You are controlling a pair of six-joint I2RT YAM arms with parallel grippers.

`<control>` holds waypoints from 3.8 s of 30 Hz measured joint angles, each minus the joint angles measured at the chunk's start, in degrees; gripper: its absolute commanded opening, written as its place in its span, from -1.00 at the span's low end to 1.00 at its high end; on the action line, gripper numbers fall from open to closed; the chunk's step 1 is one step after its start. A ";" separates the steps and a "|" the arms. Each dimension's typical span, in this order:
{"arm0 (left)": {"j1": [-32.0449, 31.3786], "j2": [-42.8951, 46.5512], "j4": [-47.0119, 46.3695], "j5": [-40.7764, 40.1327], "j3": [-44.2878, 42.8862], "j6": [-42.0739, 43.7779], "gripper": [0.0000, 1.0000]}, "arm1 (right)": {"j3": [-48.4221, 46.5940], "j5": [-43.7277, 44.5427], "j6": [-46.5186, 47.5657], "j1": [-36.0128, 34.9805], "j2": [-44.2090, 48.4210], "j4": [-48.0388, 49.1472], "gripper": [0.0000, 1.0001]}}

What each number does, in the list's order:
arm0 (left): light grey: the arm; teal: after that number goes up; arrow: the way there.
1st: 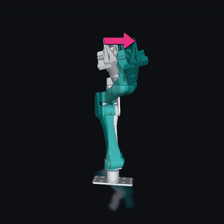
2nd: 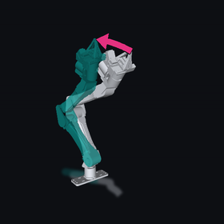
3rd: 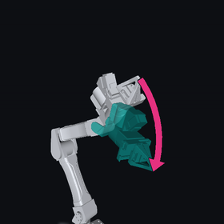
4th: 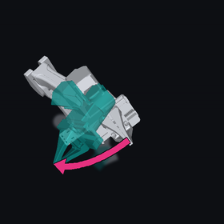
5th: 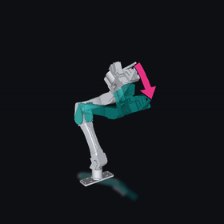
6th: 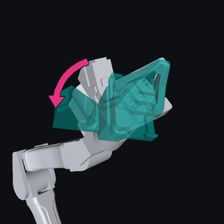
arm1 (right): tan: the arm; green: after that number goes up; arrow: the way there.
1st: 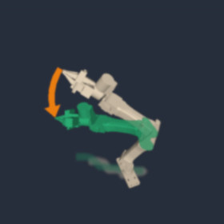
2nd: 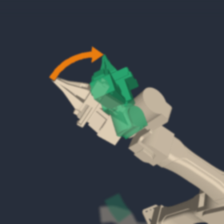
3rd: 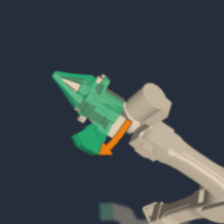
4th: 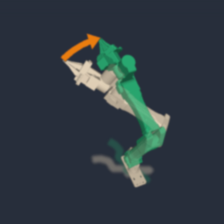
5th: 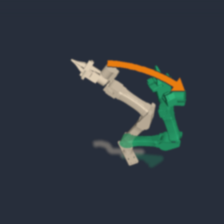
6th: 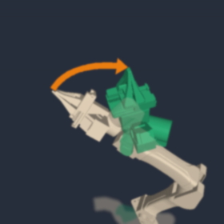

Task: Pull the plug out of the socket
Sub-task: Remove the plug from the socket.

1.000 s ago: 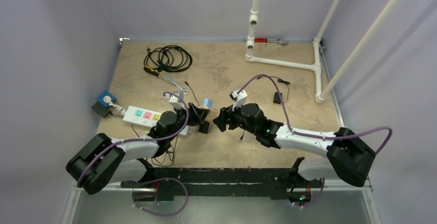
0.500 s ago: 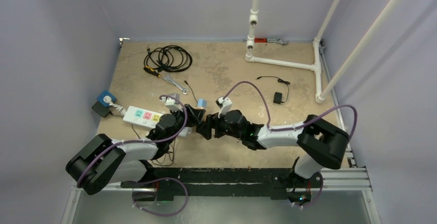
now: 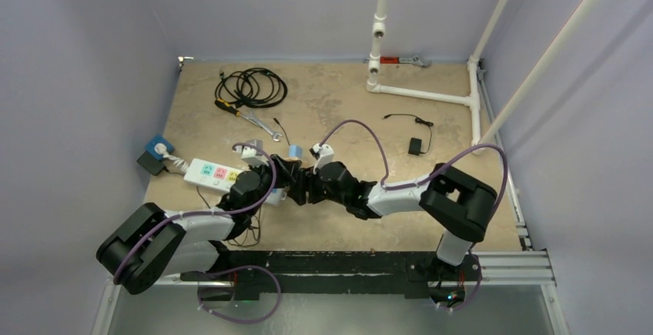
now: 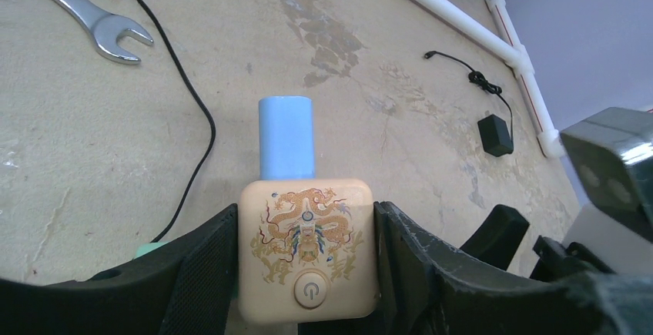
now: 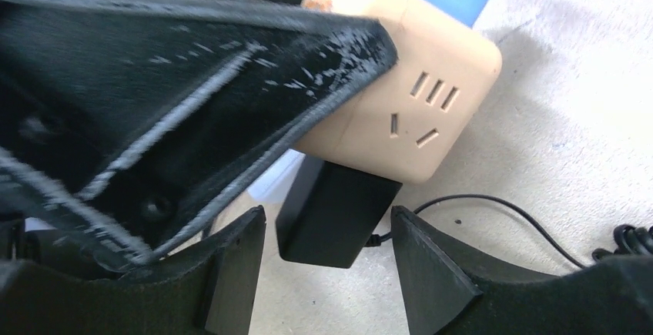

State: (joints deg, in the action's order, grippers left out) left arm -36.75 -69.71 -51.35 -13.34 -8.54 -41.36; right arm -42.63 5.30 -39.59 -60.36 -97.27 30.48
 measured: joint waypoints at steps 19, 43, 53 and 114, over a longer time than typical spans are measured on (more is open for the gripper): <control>0.63 0.33 -1.70 -3.26 1.79 0.50 -0.91 | -6.32 4.09 -3.52 -0.17 -6.97 -4.76 -0.82; -0.20 0.52 -3.13 10.56 -2.60 3.56 0.76 | 2.47 25.24 10.19 0.09 7.17 -10.40 -1.00; 0.31 -3.26 -3.06 17.79 -6.49 3.67 0.78 | 9.11 27.43 17.70 0.04 10.05 -4.13 -1.00; 9.88 -29.75 -26.95 36.68 -8.09 -11.50 -1.00 | 15.91 27.34 25.29 -5.51 8.52 13.44 -1.00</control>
State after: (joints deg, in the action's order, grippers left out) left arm -26.87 -99.46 -78.30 23.33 -16.62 -52.86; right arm -26.72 32.64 -14.31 -65.87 -88.75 43.92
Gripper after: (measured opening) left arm 0.633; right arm 0.418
